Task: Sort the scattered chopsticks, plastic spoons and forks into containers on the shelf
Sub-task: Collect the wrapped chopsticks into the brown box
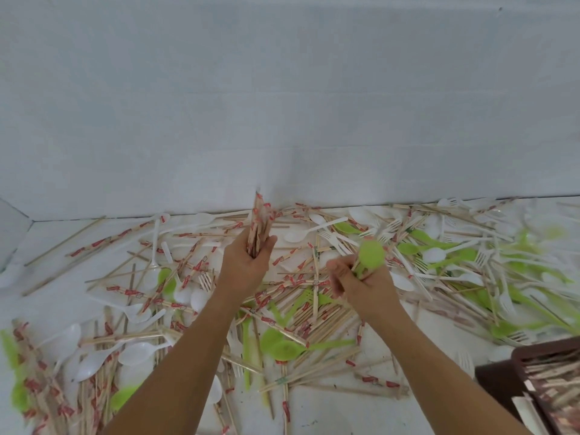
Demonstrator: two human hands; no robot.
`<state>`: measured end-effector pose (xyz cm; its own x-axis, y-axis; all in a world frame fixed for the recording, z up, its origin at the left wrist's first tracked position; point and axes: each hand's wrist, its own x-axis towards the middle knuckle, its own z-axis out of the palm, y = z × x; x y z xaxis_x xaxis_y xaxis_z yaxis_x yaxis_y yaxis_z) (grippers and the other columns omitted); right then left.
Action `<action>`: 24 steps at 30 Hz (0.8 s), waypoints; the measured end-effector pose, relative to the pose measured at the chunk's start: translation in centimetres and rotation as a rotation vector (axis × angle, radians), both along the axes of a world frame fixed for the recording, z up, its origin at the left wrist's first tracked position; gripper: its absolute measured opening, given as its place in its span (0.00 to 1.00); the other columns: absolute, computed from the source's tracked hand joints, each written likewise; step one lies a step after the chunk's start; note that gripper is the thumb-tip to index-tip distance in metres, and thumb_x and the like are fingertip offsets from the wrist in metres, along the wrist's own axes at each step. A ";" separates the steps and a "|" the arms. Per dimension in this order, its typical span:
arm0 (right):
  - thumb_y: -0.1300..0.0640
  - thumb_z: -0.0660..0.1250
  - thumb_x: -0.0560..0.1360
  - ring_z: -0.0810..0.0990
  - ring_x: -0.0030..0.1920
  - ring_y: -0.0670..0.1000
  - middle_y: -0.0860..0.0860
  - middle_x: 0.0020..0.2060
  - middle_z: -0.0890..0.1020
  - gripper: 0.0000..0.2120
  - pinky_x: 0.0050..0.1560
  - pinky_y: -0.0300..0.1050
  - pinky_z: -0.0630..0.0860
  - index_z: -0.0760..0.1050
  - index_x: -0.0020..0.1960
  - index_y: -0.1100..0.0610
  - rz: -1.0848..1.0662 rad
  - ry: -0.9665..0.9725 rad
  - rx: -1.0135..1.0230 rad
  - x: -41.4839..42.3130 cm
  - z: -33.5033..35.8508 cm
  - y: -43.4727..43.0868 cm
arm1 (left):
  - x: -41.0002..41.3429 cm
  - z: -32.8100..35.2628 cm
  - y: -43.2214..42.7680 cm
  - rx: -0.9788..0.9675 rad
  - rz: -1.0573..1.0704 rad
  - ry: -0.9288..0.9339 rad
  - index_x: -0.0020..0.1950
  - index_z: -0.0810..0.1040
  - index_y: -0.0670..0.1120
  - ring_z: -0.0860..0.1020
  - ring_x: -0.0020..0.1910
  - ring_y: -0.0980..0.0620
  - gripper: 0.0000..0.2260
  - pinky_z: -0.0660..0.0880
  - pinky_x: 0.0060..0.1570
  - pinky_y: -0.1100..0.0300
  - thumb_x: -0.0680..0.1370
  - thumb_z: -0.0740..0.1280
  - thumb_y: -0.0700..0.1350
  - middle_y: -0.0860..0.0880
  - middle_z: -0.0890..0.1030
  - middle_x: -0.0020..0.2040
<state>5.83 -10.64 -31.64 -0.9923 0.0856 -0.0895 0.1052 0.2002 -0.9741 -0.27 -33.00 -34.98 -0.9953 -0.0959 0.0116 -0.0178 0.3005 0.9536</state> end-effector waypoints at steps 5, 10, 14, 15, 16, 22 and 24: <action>0.46 0.77 0.74 0.64 0.26 0.48 0.48 0.25 0.65 0.23 0.29 0.36 0.67 0.70 0.36 0.62 -0.067 -0.082 0.109 -1.5 0.8 2.0 | -1.2 1.6 -0.7 -0.016 0.055 0.029 0.45 0.79 0.47 0.77 0.31 0.49 0.16 0.76 0.34 0.48 0.77 0.74 0.60 0.41 0.80 0.35; 0.40 0.78 0.71 0.70 0.34 0.50 0.43 0.30 0.66 0.21 0.44 0.48 0.70 0.67 0.35 0.47 0.057 -0.305 0.184 -2.3 -0.2 3.0 | -1.6 2.1 -0.2 -0.026 0.019 0.022 0.47 0.80 0.49 0.82 0.40 0.48 0.15 0.80 0.41 0.53 0.77 0.73 0.60 0.47 0.84 0.40; 0.36 0.71 0.75 0.74 0.39 0.46 0.42 0.39 0.74 0.17 0.41 0.44 0.67 0.69 0.46 0.47 0.157 -0.330 0.414 -1.9 0.2 3.0 | -1.5 2.2 0.1 -0.030 0.003 0.034 0.47 0.79 0.54 0.83 0.44 0.51 0.11 0.79 0.45 0.57 0.77 0.73 0.59 0.49 0.84 0.41; 0.36 0.68 0.77 0.75 0.40 0.47 0.44 0.41 0.76 0.17 0.40 0.45 0.67 0.69 0.50 0.48 0.184 -0.347 0.493 -1.8 0.3 3.0 | -1.5 2.2 0.1 -0.029 0.008 0.031 0.47 0.79 0.54 0.83 0.44 0.51 0.11 0.79 0.45 0.56 0.77 0.73 0.59 0.49 0.84 0.41; 0.37 0.66 0.79 0.76 0.40 0.49 0.46 0.42 0.77 0.16 0.40 0.47 0.68 0.69 0.52 0.50 0.199 -0.362 0.546 -1.8 0.5 3.0 | -1.6 2.2 0.0 -0.028 0.012 0.029 0.47 0.79 0.54 0.83 0.44 0.51 0.11 0.79 0.45 0.56 0.77 0.73 0.60 0.49 0.84 0.41; 0.59 0.57 0.83 0.69 0.35 0.46 0.49 0.38 0.67 0.09 0.39 0.47 0.62 0.62 0.44 0.53 0.156 -0.374 0.363 -2.3 0.8 3.5 | -1.6 2.6 -0.1 -0.040 0.007 0.032 0.45 0.79 0.55 0.81 0.38 0.56 0.10 0.76 0.40 0.60 0.77 0.73 0.59 0.52 0.83 0.38; 0.61 0.56 0.83 0.68 0.36 0.50 0.51 0.38 0.67 0.09 0.38 0.49 0.63 0.62 0.44 0.53 0.151 -0.331 0.446 -2.5 0.4 3.8 | -1.7 2.6 -0.1 -0.041 0.008 0.032 0.45 0.79 0.55 0.80 0.37 0.58 0.09 0.75 0.39 0.61 0.77 0.73 0.59 0.53 0.83 0.38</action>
<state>3.33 -6.80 -31.27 -0.9218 0.0461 -0.3849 0.3284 0.6205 -0.7122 -1.96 -33.15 -32.38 -0.9936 -0.1025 0.0472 0.0097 0.3394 0.9406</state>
